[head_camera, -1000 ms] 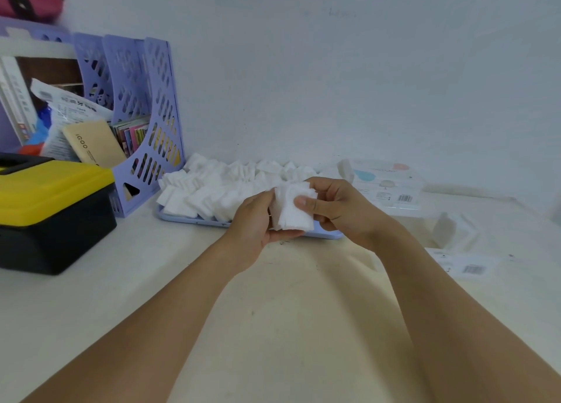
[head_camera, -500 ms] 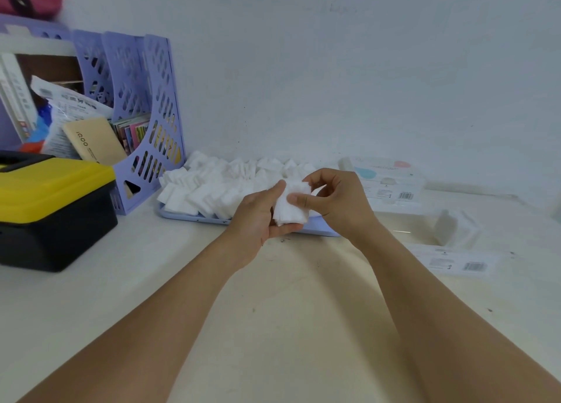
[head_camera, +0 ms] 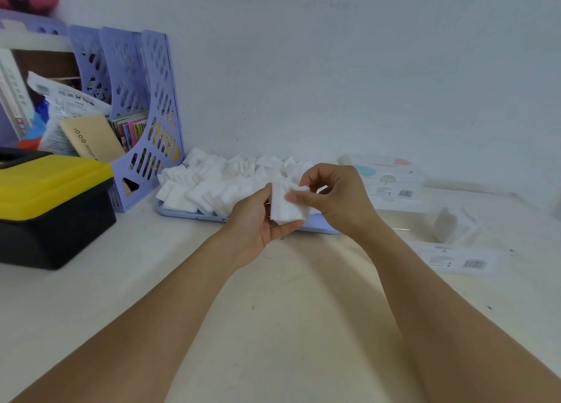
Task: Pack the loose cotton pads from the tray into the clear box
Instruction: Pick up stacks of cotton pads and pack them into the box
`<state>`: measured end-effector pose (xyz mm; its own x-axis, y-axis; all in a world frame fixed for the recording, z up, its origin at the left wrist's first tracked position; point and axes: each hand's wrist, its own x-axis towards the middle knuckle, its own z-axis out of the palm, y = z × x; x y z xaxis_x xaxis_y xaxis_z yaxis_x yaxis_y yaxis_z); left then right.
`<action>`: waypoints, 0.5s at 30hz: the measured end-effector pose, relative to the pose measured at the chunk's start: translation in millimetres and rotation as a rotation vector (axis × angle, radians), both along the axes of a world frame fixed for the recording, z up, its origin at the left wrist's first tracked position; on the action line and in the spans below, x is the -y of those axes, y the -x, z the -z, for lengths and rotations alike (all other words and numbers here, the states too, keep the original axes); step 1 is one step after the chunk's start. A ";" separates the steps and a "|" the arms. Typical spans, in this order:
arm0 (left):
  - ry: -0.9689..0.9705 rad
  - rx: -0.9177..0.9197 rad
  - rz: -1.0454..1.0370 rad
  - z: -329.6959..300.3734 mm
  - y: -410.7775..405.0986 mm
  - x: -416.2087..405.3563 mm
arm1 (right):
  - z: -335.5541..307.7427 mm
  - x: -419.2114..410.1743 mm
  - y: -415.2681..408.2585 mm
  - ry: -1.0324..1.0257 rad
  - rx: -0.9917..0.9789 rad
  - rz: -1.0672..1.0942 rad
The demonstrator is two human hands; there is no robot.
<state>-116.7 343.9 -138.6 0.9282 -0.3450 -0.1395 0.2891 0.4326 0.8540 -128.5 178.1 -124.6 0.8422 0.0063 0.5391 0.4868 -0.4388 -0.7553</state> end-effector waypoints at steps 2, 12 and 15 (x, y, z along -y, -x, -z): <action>-0.045 0.025 -0.014 0.0 0.2 0.9 | -6.6 2.3 3.7 0.018 -0.051 -0.047; -0.256 0.210 -0.010 -0.3 5.7 6.4 | -13.3 9.8 10.1 0.084 -0.185 -0.122; -0.261 0.184 -0.011 1.0 4.2 7.0 | -8.7 8.9 6.0 0.056 -0.162 -0.117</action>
